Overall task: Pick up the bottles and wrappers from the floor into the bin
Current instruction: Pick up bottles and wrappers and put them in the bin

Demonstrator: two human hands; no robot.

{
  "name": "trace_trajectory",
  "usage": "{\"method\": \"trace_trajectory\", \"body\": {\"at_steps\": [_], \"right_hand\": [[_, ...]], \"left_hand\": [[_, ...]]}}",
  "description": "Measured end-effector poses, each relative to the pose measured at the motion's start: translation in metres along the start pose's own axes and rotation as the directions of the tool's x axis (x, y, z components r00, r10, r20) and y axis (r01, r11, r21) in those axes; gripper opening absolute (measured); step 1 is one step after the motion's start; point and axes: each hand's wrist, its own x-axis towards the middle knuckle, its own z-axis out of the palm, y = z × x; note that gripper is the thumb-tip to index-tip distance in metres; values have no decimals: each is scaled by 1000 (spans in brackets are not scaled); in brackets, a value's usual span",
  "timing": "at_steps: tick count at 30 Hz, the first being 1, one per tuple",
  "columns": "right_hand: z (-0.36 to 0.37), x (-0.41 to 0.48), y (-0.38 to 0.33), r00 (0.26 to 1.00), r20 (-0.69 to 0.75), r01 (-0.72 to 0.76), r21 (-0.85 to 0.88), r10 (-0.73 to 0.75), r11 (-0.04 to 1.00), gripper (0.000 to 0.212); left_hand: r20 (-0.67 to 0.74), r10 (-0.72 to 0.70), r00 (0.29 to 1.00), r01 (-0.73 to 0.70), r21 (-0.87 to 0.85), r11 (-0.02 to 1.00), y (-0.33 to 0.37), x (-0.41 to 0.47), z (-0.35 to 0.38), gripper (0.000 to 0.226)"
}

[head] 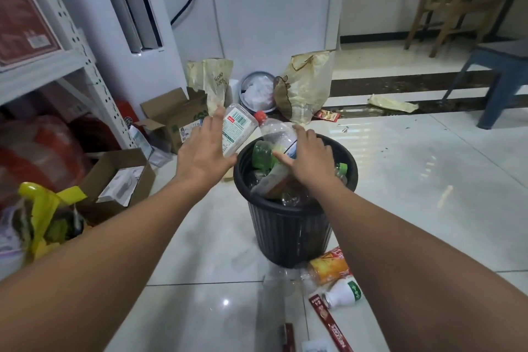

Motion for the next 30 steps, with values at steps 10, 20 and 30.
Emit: {"method": "trace_trajectory", "body": {"at_steps": [10,20,30], "right_hand": [[10,0,-5,994,107,15,-125,-1,992,84],[-13,-5,-10,983,150,-87,-126,106,988,86],[-56,-24,-11,997,26,-75,-65,77,995,47]], "left_hand": [[-16,-1,1000,0,-30,1000,9,-2,-1,88],[-15,20,1000,-20,1,1000,8,-8,-13,91],[52,163,985,-167,73,983,29,-16,-41,91]]}}
